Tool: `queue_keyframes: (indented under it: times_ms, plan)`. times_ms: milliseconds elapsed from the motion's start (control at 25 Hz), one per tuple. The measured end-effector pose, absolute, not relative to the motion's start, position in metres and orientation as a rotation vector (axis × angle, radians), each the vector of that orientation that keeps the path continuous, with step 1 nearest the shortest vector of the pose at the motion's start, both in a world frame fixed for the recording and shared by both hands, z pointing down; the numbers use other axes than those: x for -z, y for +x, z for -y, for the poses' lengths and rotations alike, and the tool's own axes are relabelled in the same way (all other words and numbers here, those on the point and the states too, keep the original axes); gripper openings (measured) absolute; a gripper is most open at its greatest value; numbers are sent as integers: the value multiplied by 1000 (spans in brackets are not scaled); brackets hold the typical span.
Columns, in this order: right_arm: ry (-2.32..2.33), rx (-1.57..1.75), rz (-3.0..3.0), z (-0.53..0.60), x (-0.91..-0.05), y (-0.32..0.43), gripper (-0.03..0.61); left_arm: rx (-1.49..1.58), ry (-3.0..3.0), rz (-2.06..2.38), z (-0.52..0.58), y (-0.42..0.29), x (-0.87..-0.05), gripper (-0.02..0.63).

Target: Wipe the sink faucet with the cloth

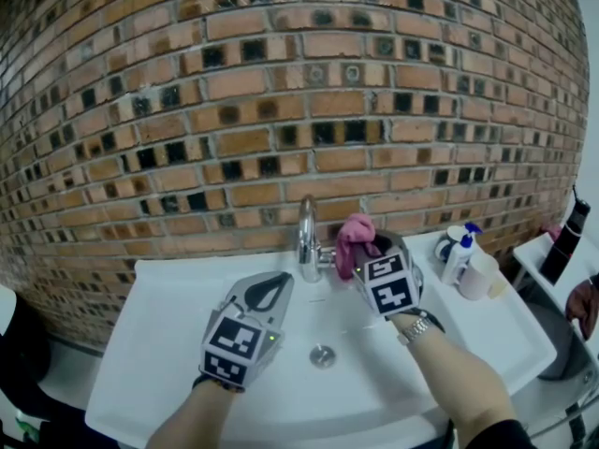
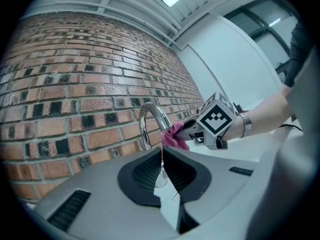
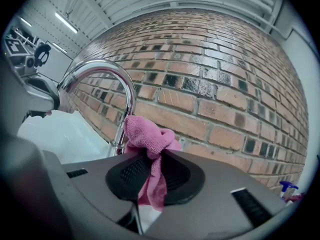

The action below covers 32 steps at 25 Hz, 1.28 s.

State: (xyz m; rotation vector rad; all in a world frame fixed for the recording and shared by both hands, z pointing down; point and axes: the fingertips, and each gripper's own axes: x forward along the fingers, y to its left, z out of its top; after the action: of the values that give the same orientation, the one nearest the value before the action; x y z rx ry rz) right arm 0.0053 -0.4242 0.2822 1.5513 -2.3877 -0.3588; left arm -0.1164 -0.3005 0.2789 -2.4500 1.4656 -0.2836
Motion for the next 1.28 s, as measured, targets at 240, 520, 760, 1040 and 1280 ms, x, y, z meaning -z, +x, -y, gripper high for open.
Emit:
queue_keyframes:
  times_ms: [240, 520, 760, 1040, 1280]
  plan:
    - [1535, 392, 2433, 409, -266, 0, 63, 279, -2451, -1468, 300, -118, -278, 18]
    - [1483, 445, 2508, 379, -249, -9, 63, 232, -2457, -1445, 297, -119, -270, 18]
    - [1390, 465, 2545, 346, -247, -14, 63, 214, -2500, -1358, 287, -109, -266, 18]
    - [1291, 487, 2568, 309, -249, -14, 63, 283, -2558, -1234, 275, -84, -271, 18]
    - [1217, 492, 2592, 284, -253, -16, 63, 300, -2609, -1188, 259, -83, -275, 79]
